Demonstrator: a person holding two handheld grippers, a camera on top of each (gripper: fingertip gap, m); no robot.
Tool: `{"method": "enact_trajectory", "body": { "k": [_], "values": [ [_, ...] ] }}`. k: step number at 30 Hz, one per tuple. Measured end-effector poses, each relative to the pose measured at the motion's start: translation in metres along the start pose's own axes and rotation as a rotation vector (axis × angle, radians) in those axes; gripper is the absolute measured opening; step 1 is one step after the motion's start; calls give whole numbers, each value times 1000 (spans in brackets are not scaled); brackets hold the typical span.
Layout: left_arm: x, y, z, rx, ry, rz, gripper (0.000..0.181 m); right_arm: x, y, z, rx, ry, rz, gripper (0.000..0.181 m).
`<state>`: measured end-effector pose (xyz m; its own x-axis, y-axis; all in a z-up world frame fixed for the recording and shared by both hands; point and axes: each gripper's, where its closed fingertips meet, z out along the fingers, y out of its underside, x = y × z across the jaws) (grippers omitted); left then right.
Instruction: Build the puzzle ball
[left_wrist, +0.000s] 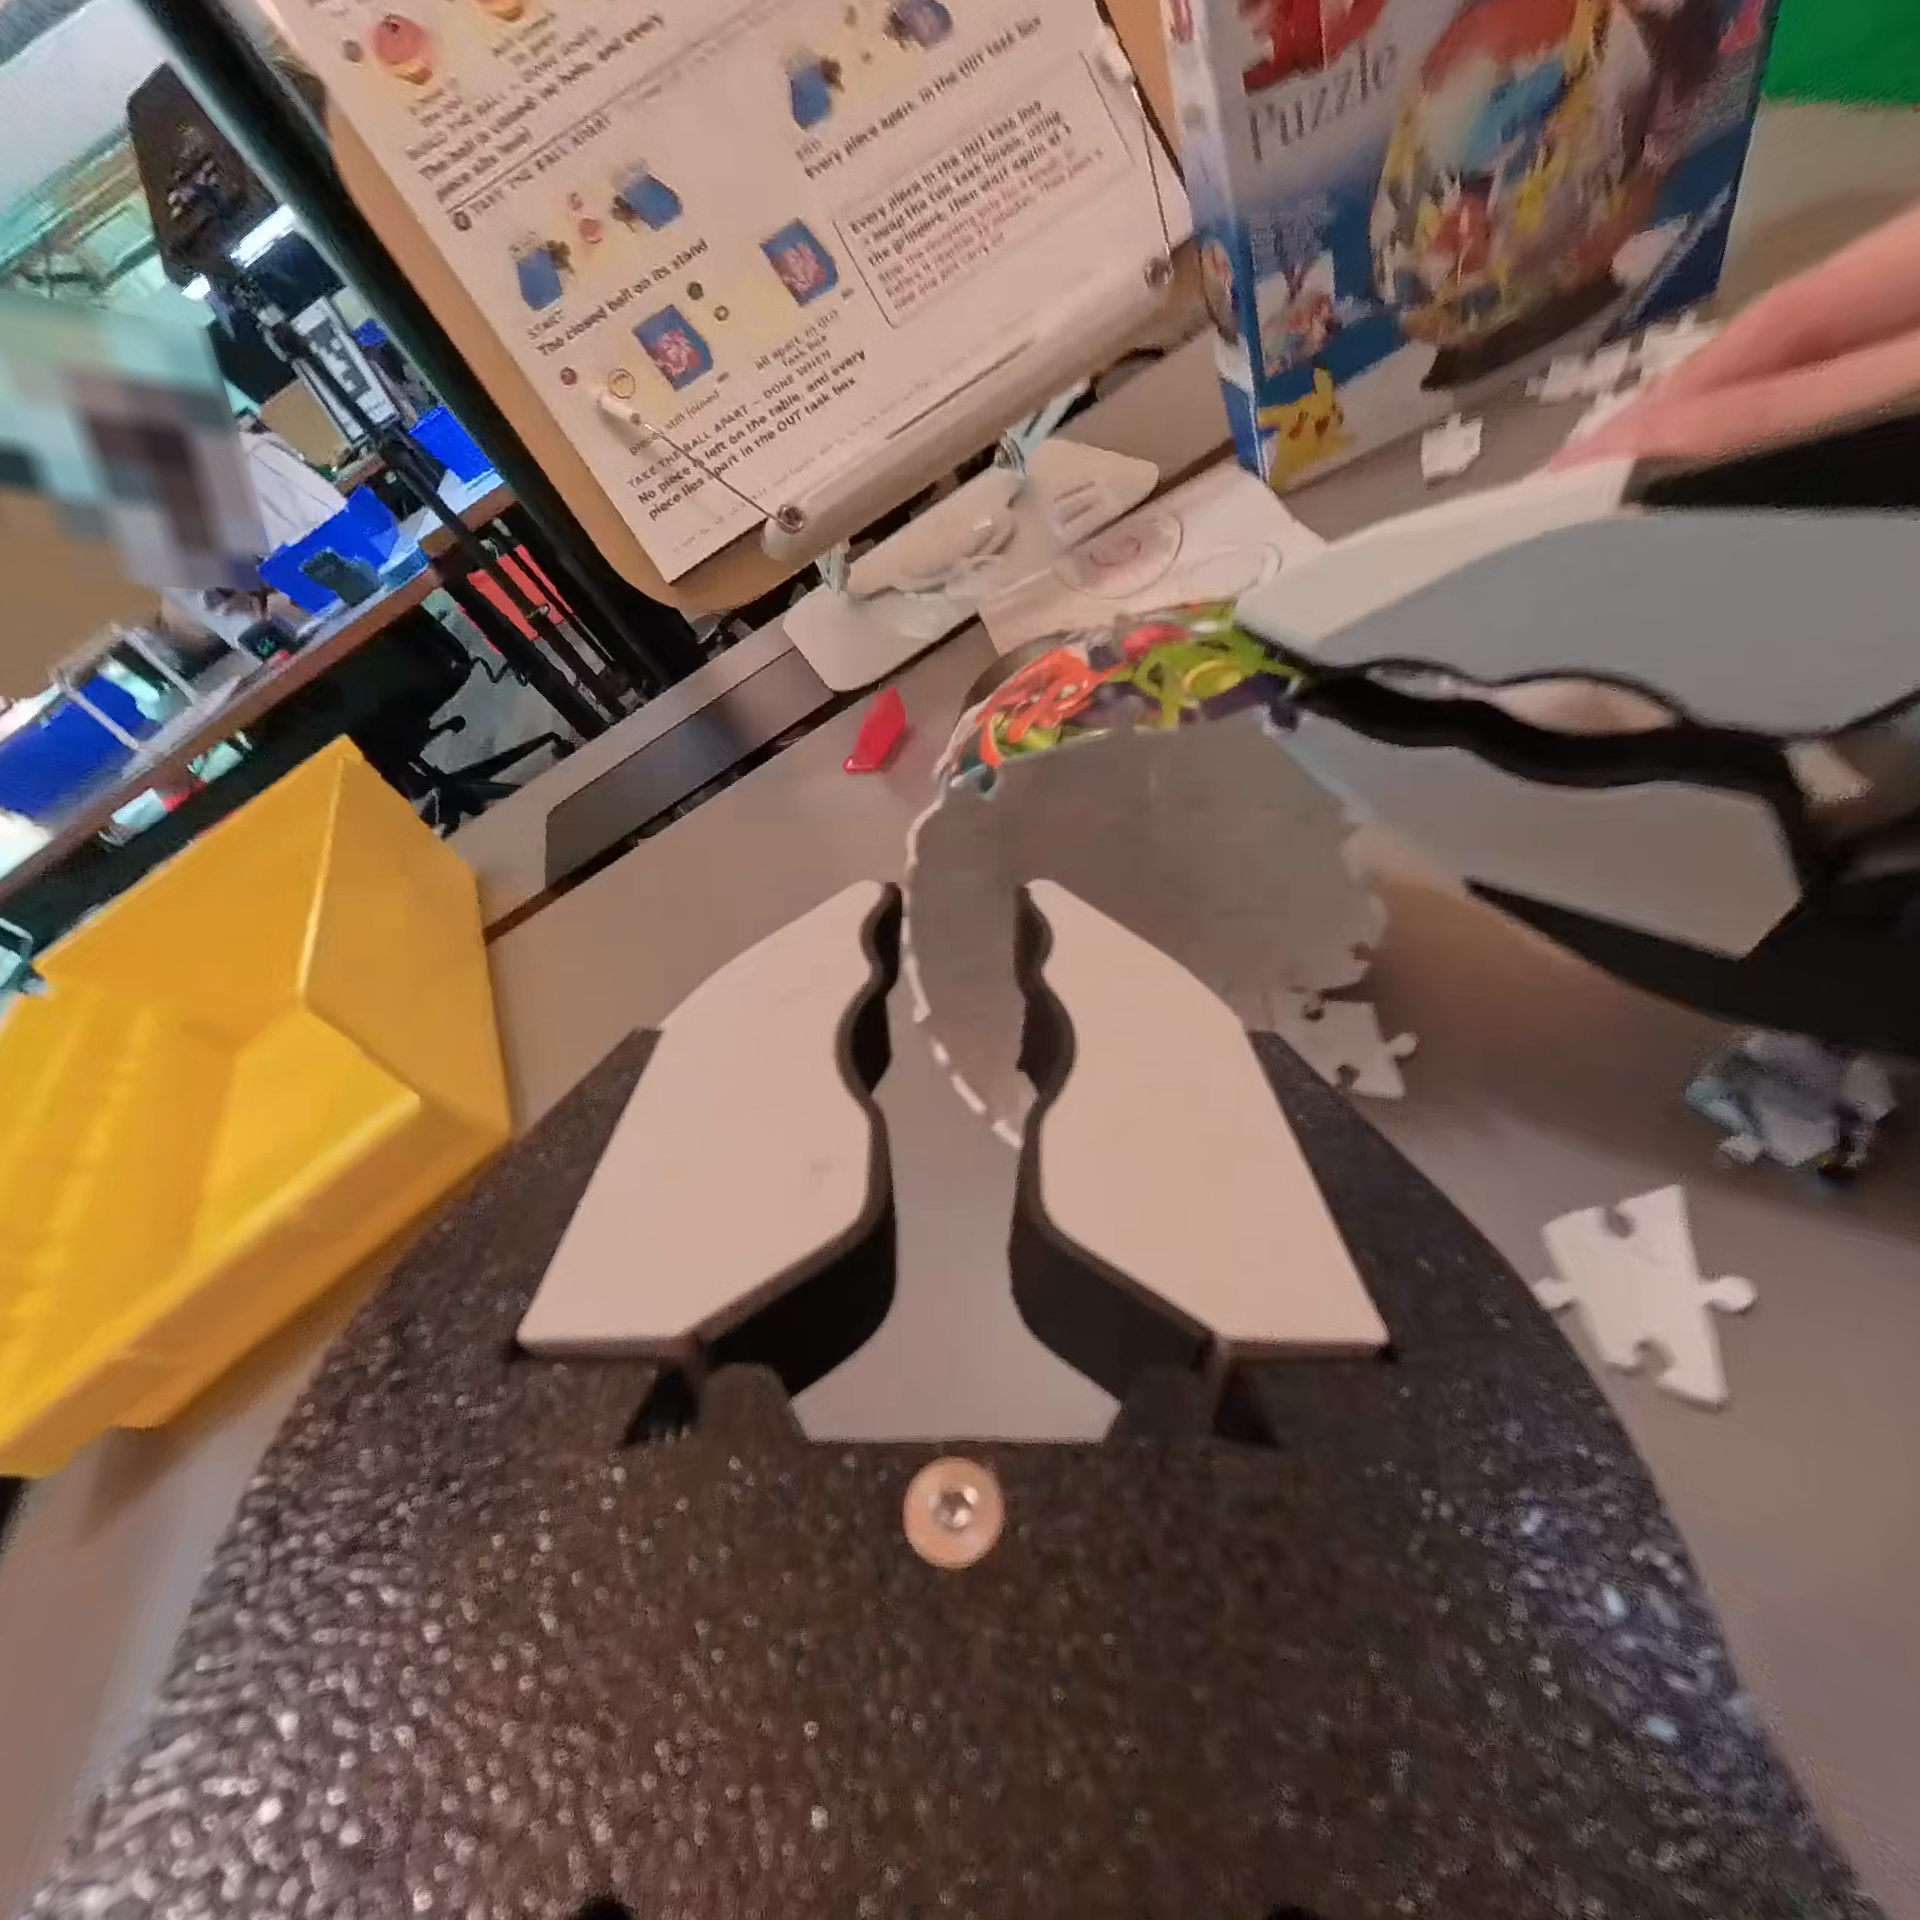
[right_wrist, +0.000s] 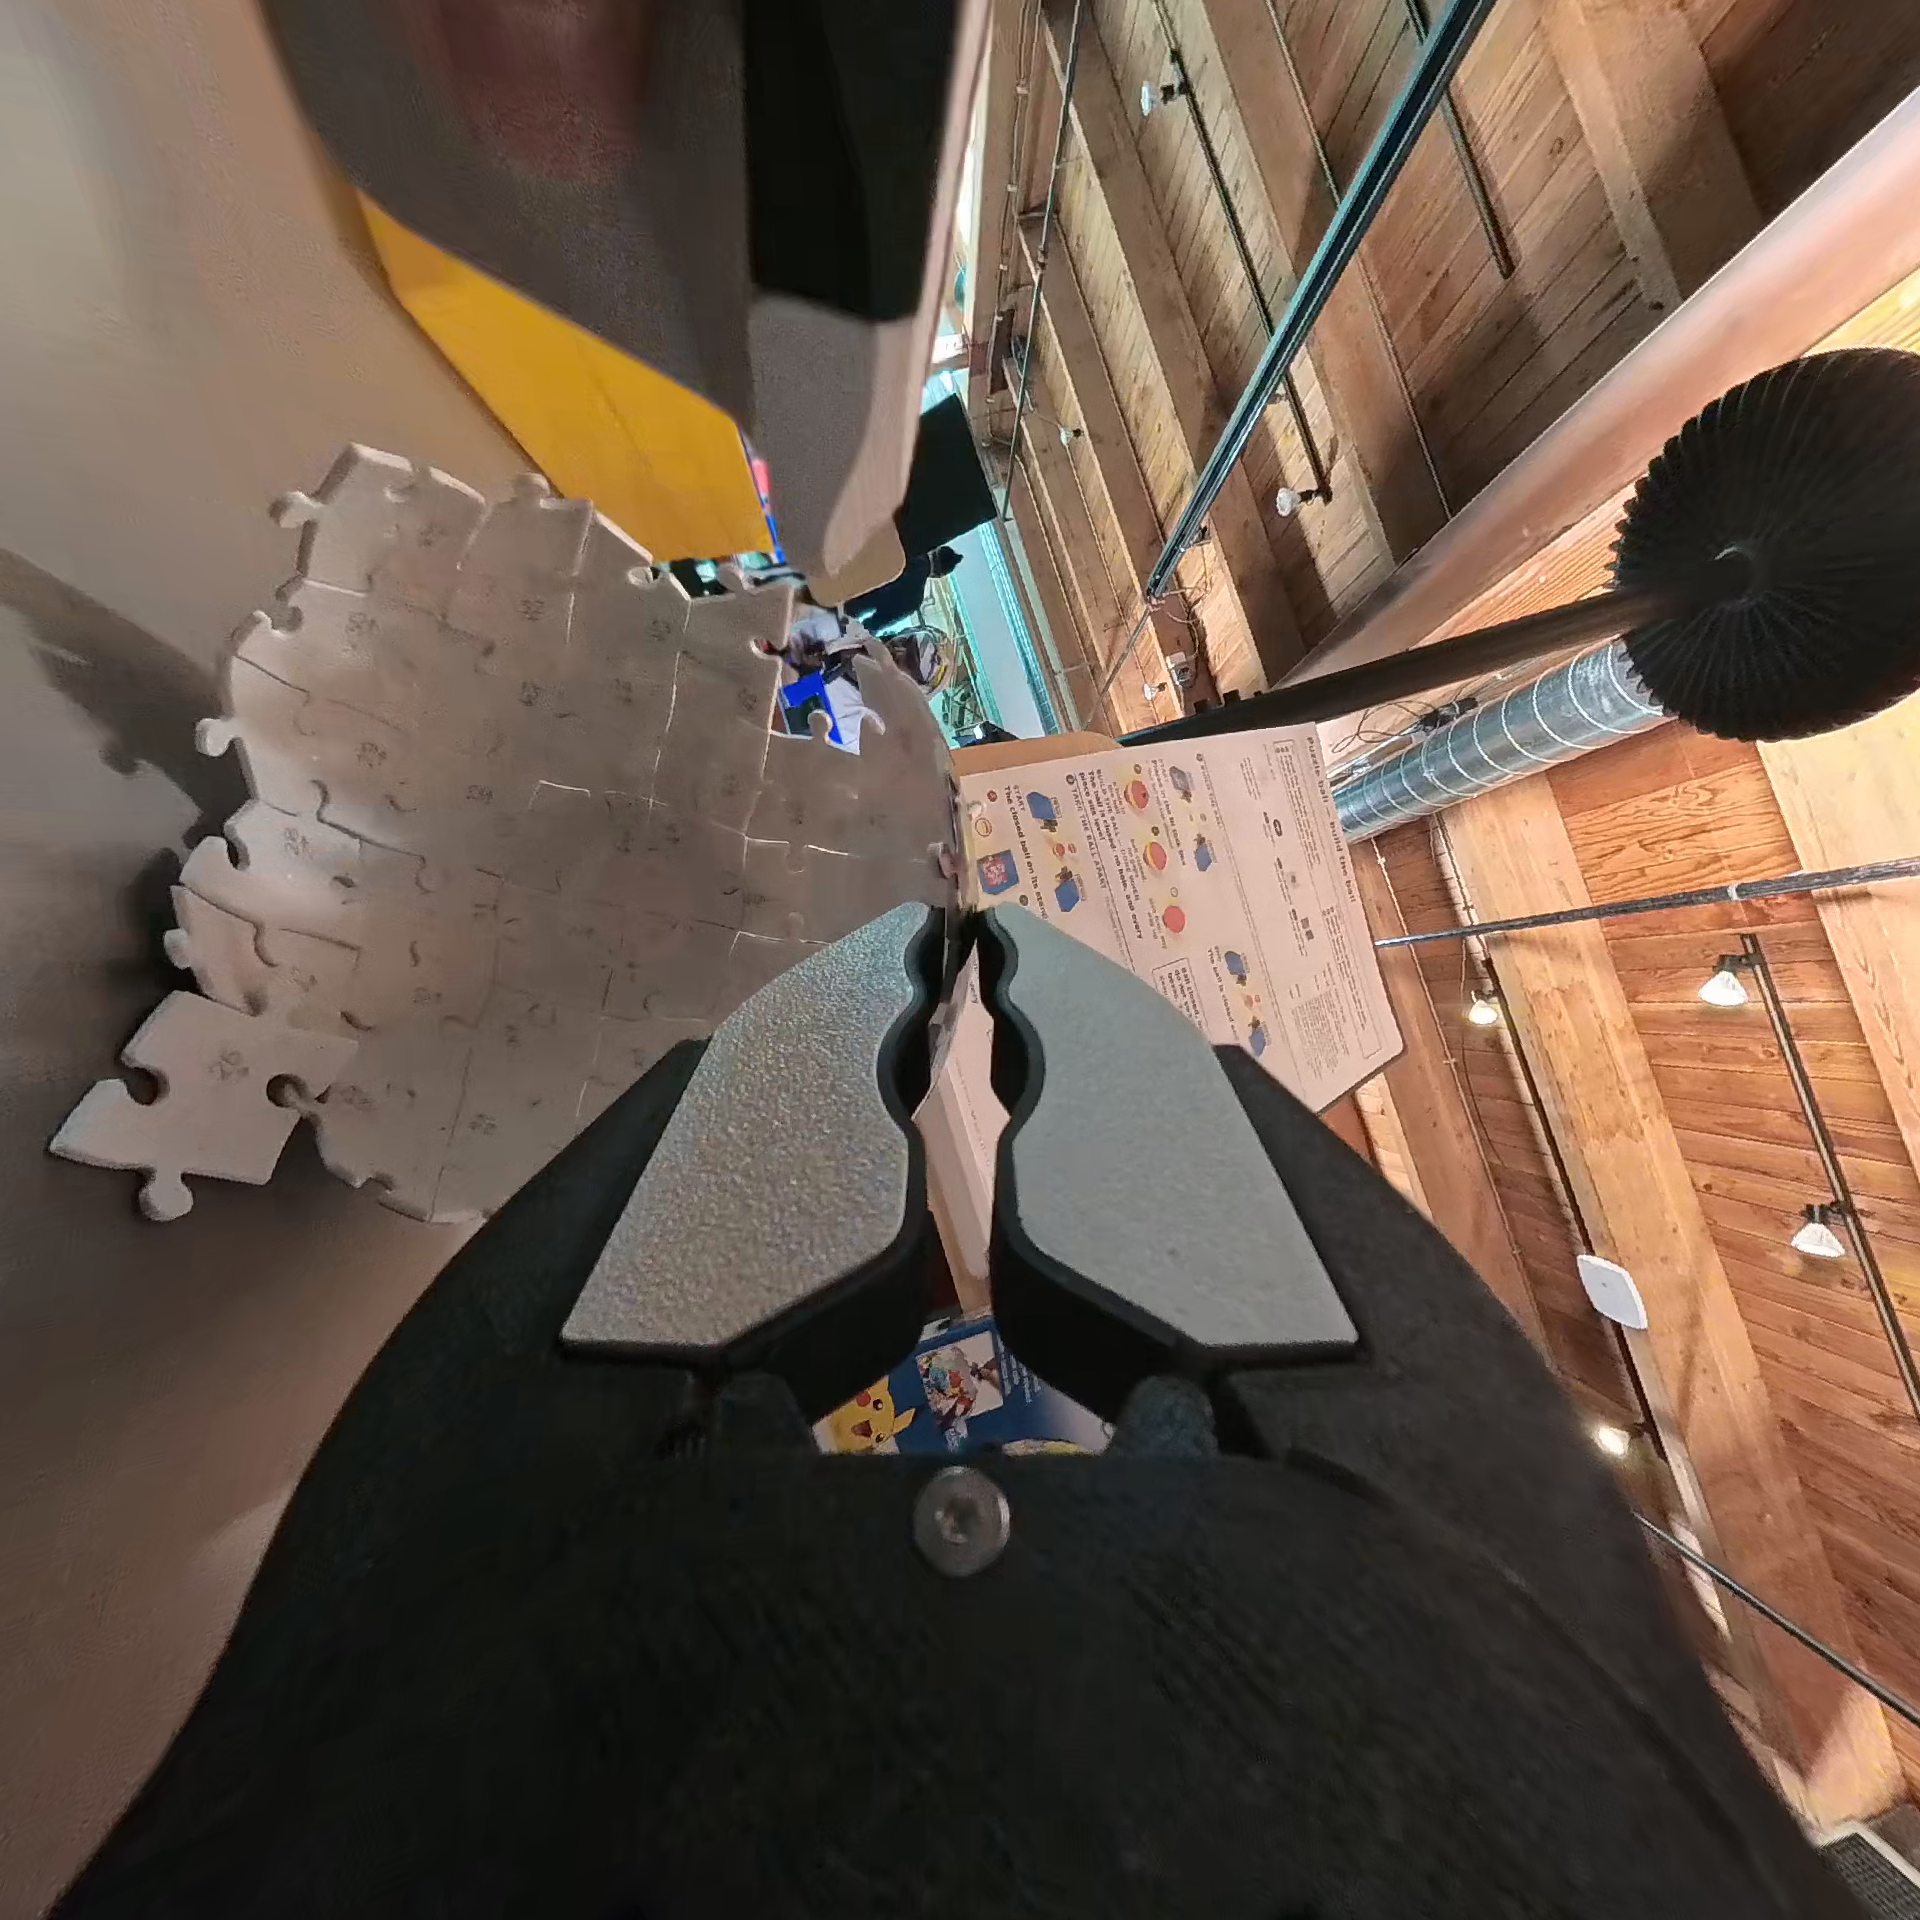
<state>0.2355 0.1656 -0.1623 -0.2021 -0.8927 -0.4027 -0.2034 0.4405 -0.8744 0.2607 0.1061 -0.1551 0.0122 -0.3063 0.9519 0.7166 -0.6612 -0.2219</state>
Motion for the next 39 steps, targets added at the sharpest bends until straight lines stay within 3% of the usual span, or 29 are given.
{"method": "enact_trajectory", "body": {
  "k": [2, 4, 9, 13, 15, 23, 28, 32, 35, 39],
  "values": [
    [-6, 6, 6, -36, 14, 99, 38, 0, 0, 1, -2, -2, 3, 6],
    [-10, 4, 13, -4, -17, 219, 42, 0, -1, 1, 1, 1, -4, 6],
    [4, -11, 33, 150, -101, 655, 32, -1, -3, 1, 4, 5, -16, 6],
    [9, -16, 40, 236, -202, 808, 15, -1, -1, 0, -6, 1, 0, 7],
    [4, -21, 39, 274, -276, 833, 2, -5, -1, 0, 2, -21, 20, 15],
    [7, -25, 38, 356, -311, 896, 3, 7, 14, -23, 6, -48, 332, 48],
    [6, -24, 39, 384, -314, 897, 3, -6, 28, -25, 27, -146, 370, 48],
    [3, -23, 38, 400, -318, 899, 3, -15, 23, -23, 49, -185, 356, 32],
    [1, -20, 37, 403, -328, 896, 3, -10, 18, -22, 55, -135, 349, 18],
    [1, -20, 36, 412, -337, 894, 3, -15, 25, -17, 7, -129, 329, 17]
  ]
}}
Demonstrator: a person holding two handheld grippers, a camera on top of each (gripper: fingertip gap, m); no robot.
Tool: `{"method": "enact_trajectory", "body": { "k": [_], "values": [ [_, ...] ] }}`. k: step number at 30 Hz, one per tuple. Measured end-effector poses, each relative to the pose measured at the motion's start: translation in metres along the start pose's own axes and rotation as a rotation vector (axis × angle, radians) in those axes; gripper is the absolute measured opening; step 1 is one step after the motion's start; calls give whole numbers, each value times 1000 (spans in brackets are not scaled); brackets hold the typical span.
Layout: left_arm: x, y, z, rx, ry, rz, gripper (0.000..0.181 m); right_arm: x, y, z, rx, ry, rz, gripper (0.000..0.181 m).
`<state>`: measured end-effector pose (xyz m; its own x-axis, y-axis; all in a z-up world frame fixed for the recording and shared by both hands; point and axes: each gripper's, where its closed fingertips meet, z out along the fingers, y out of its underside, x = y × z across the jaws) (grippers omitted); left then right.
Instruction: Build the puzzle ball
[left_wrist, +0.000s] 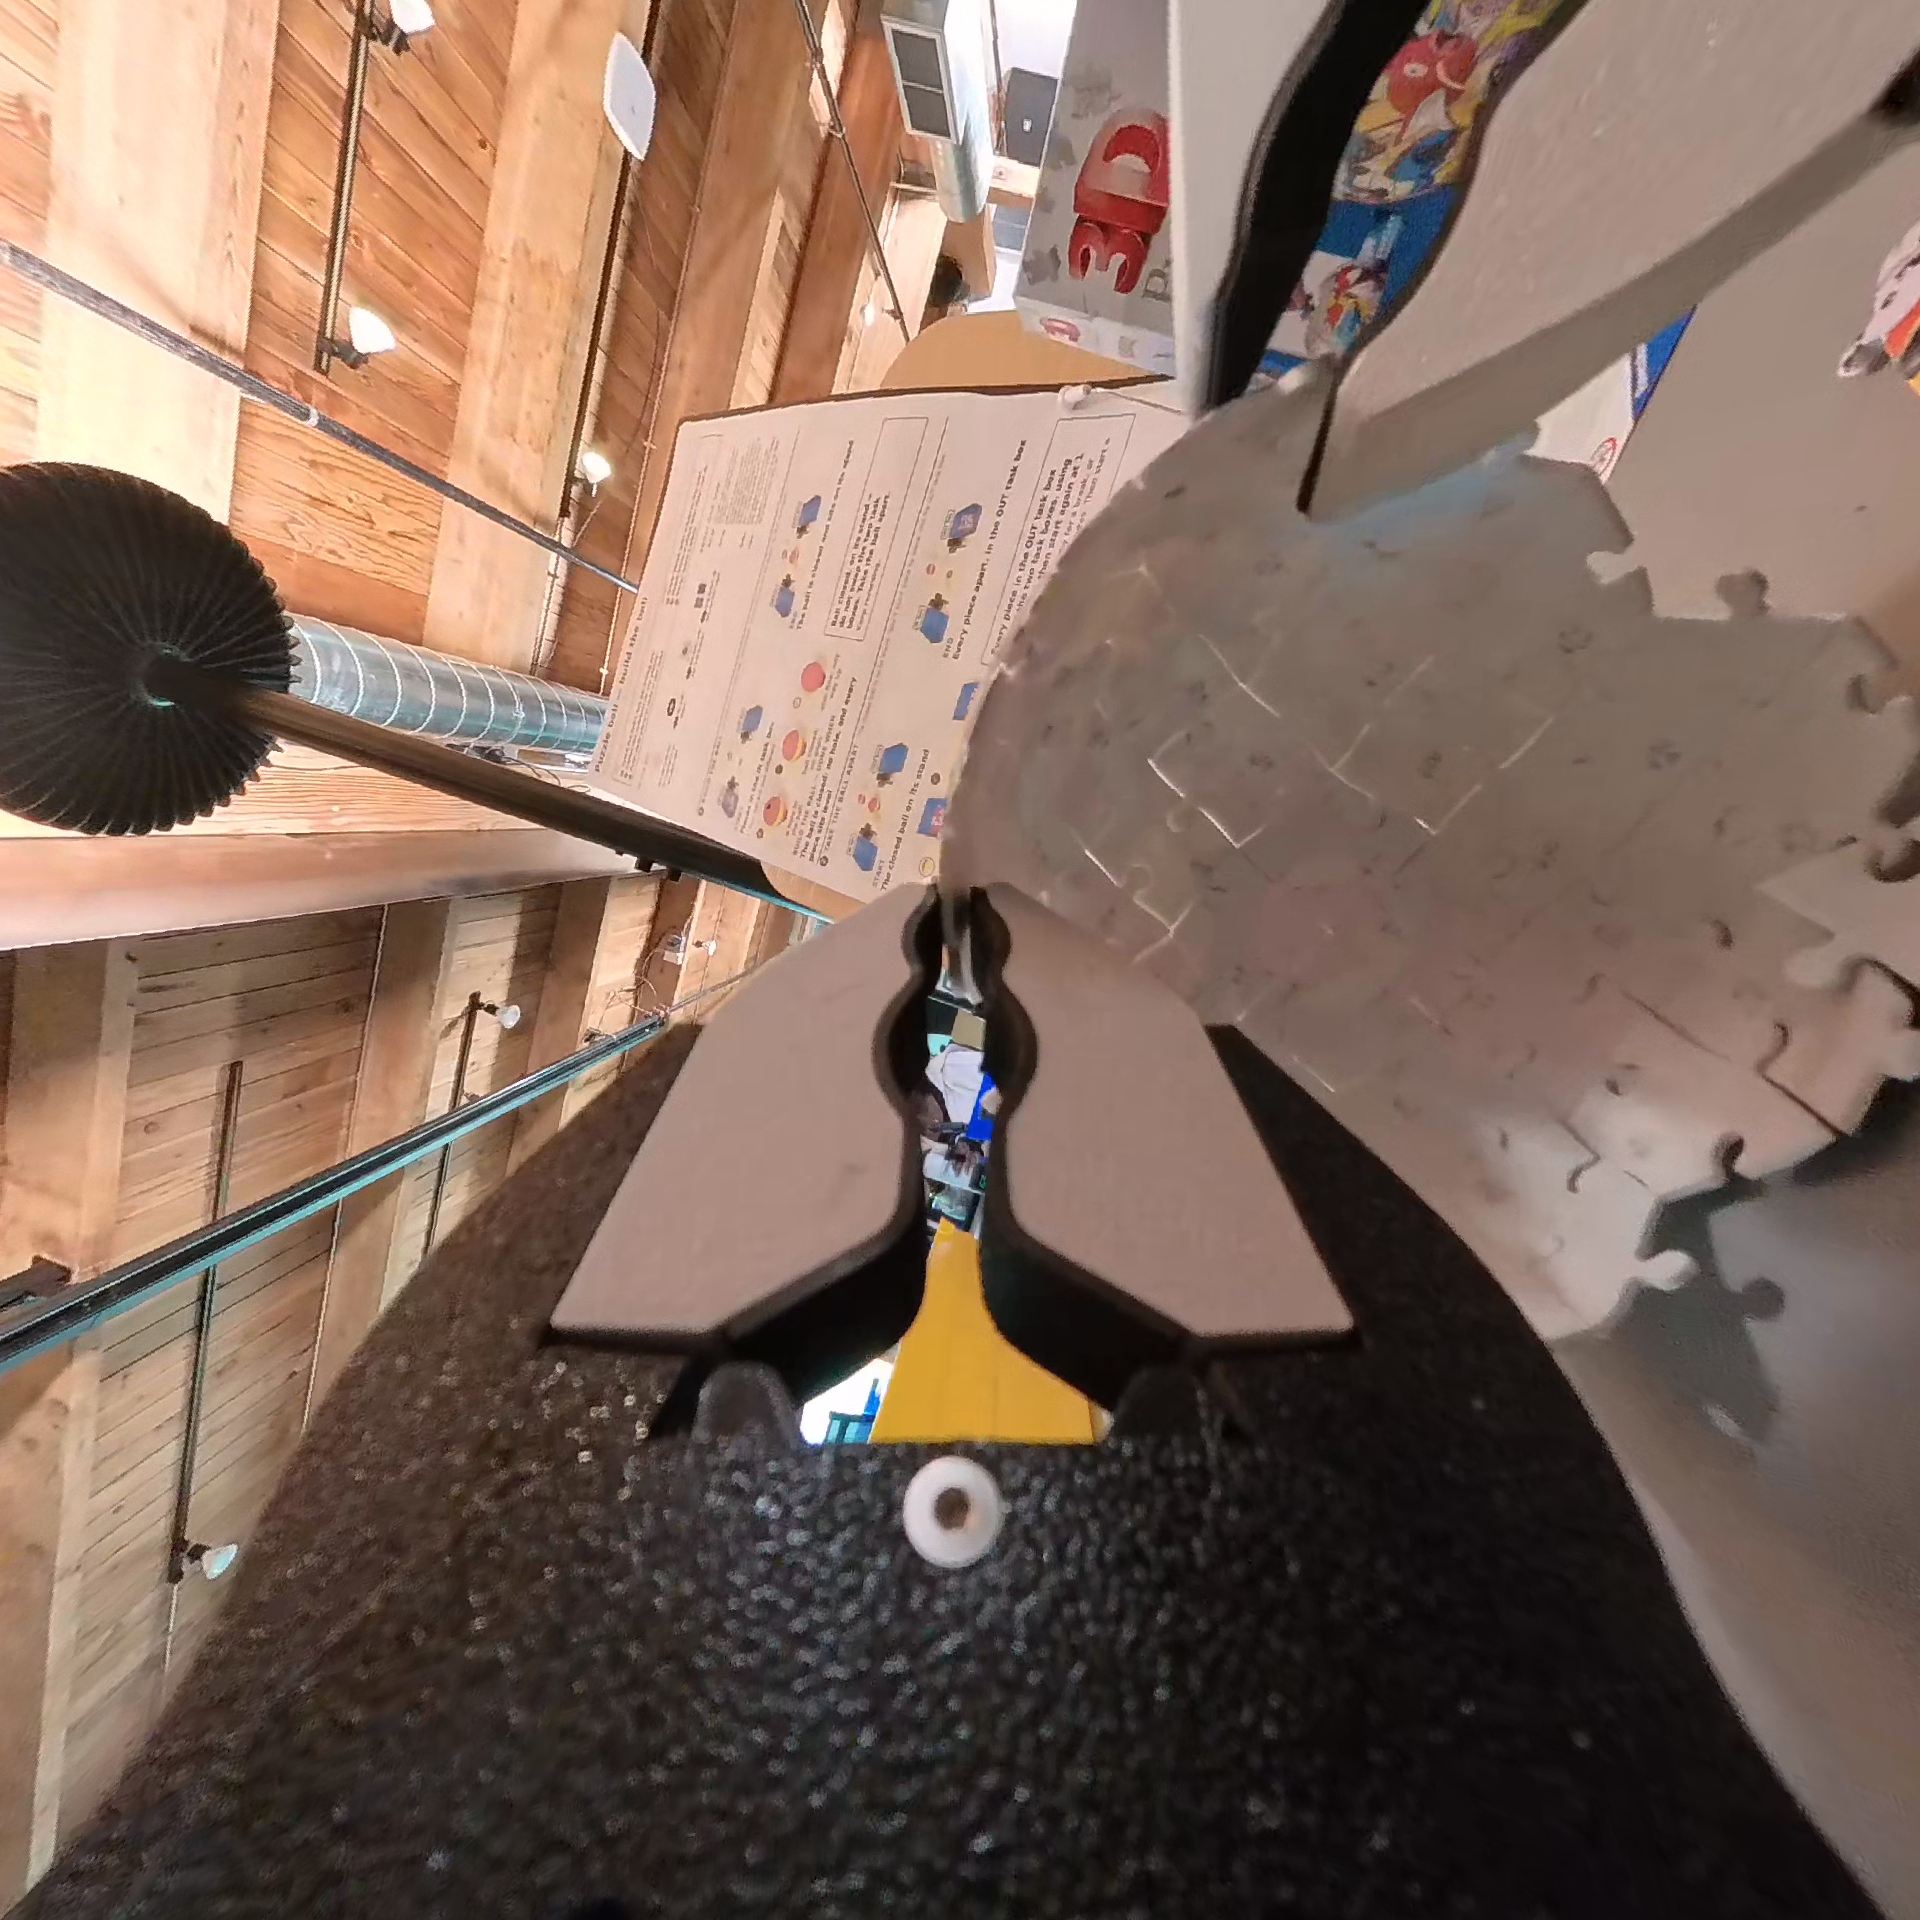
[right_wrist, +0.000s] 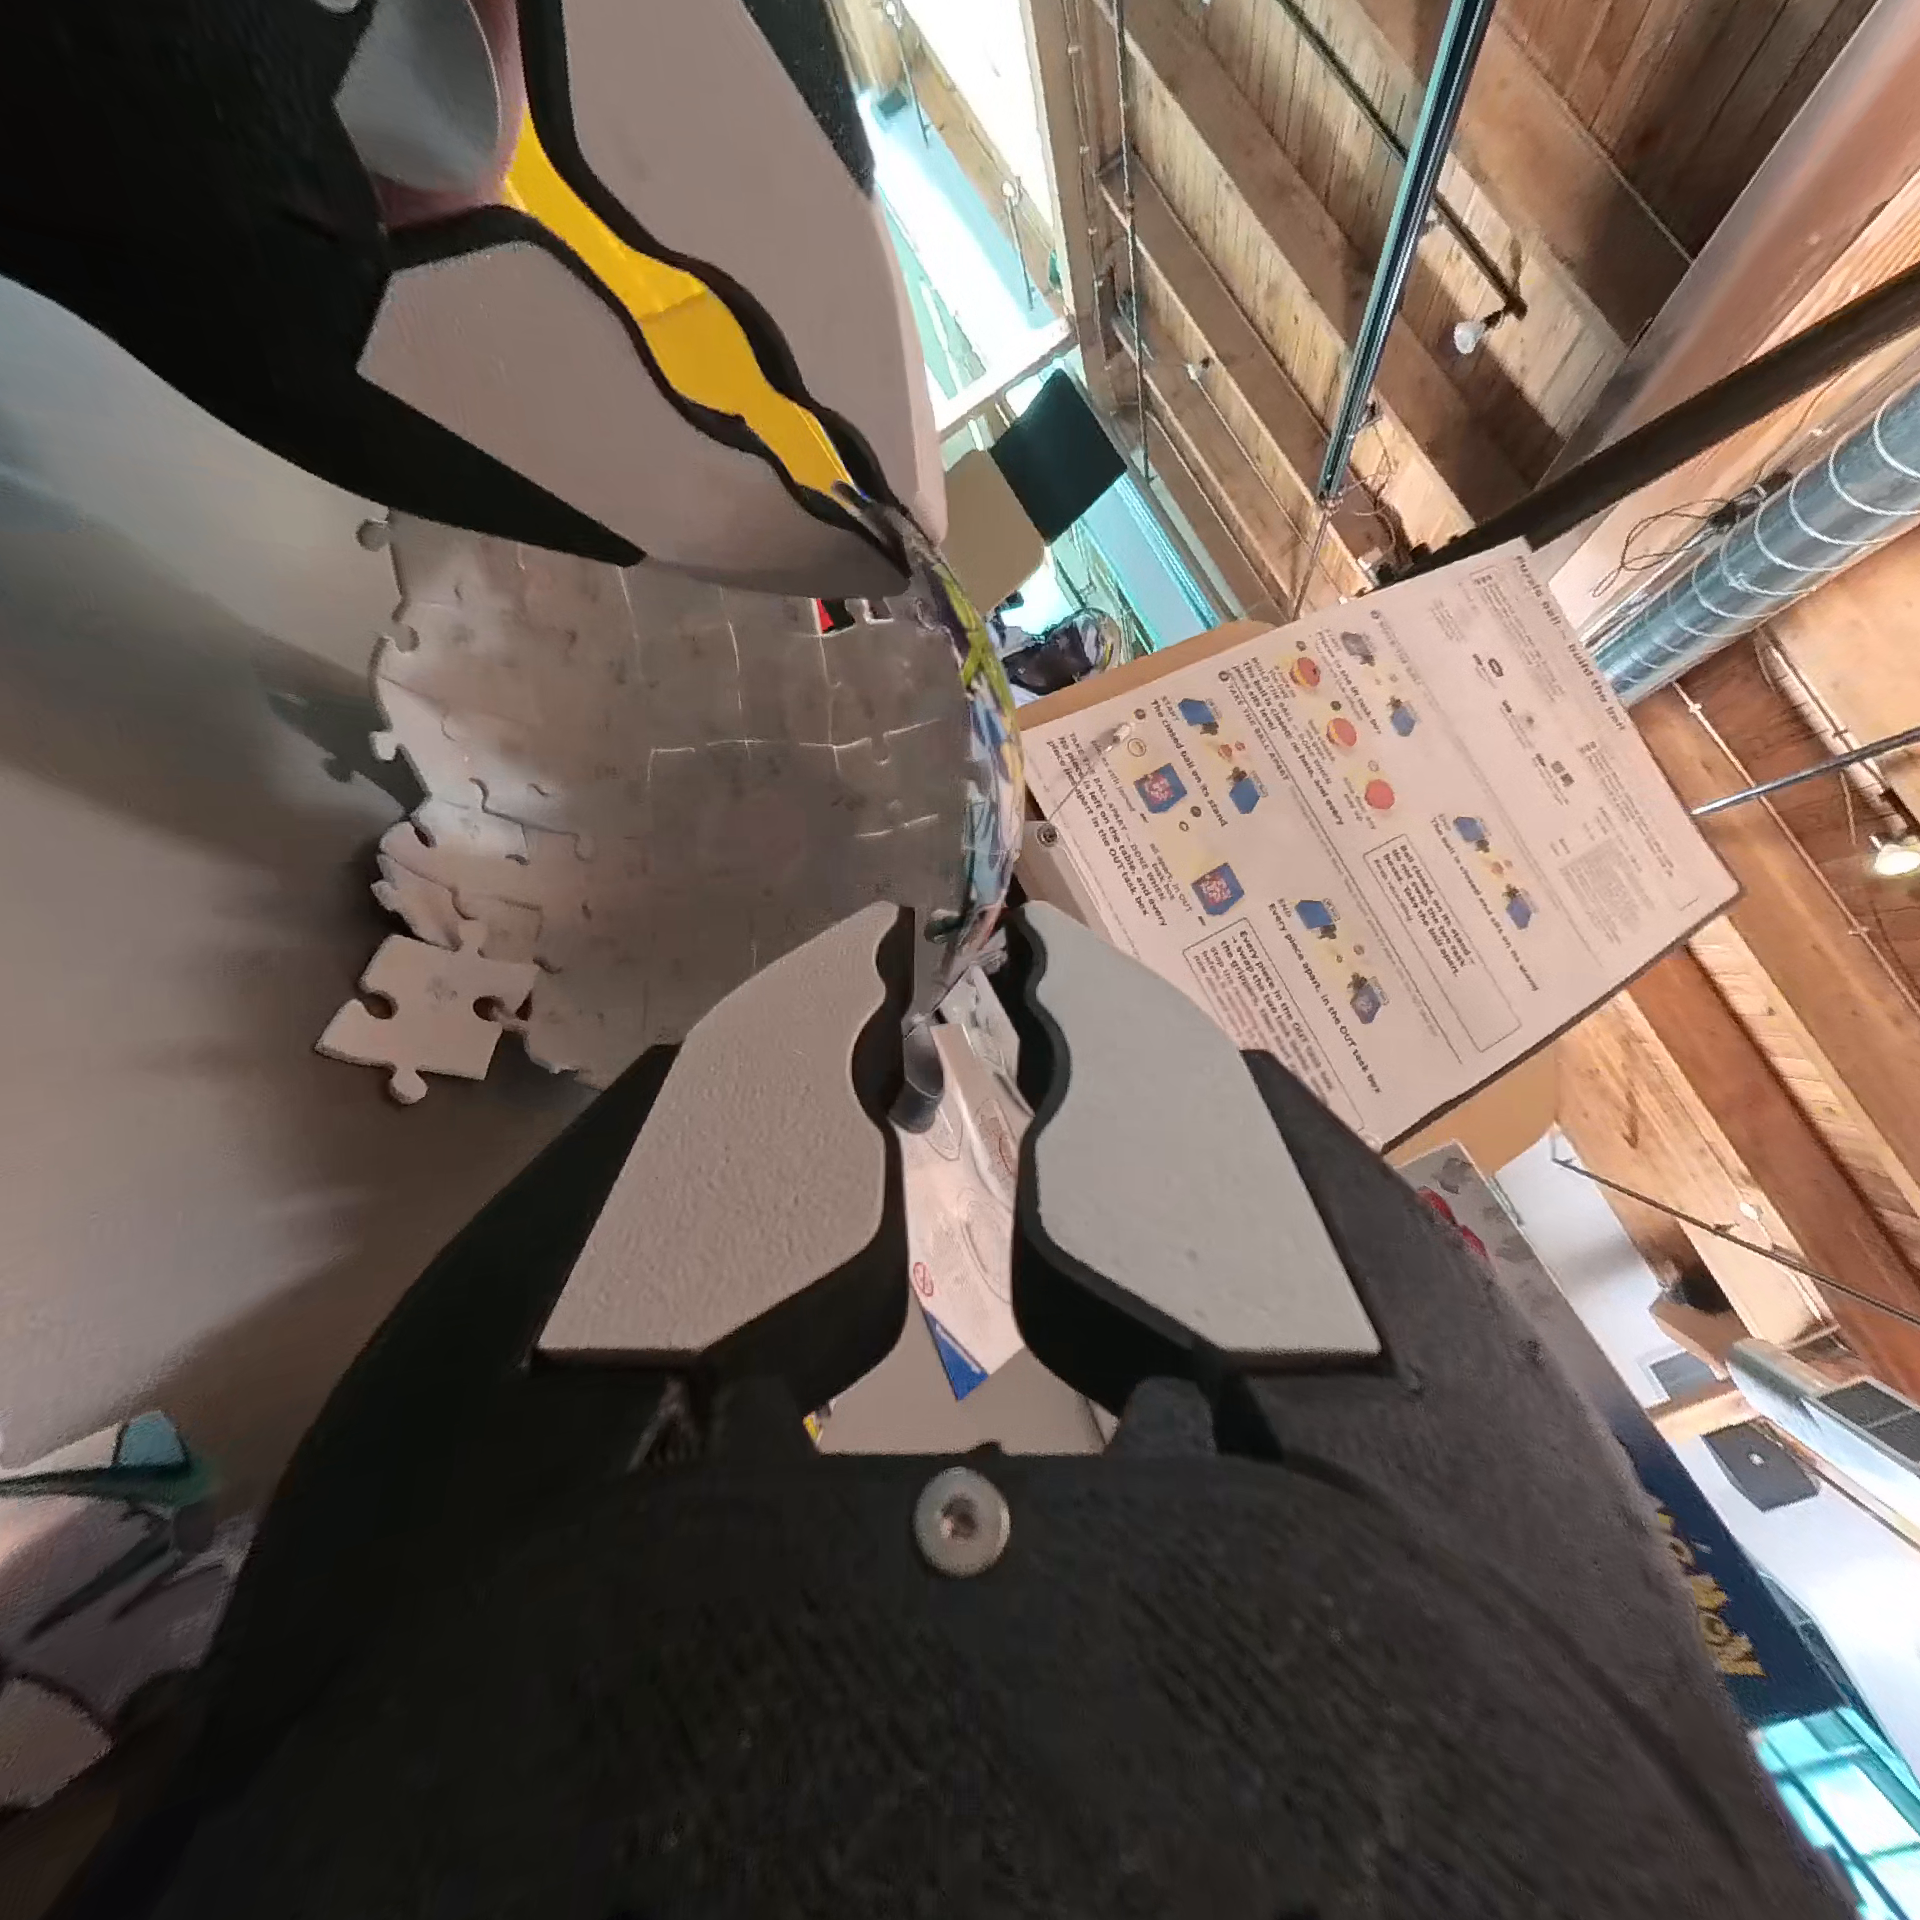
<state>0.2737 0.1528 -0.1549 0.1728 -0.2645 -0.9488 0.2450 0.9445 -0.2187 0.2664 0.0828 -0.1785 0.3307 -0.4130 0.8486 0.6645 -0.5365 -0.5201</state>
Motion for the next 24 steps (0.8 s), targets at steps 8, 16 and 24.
{"method": "enact_trajectory", "body": {
  "k": [8, 16, 24],
  "values": [
    [1, 1, 1, 1, -12, -11, 4, 2, -4, 4, 64, 45, -218, 11],
    [6, -2, -4, -9, 44, -94, 17, 4, -3, 5, 33, 87, -343, 9],
    [11, -14, -19, 4, 157, -209, 38, 0, -6, 2, 6, 90, -348, 10]
  ]
}}
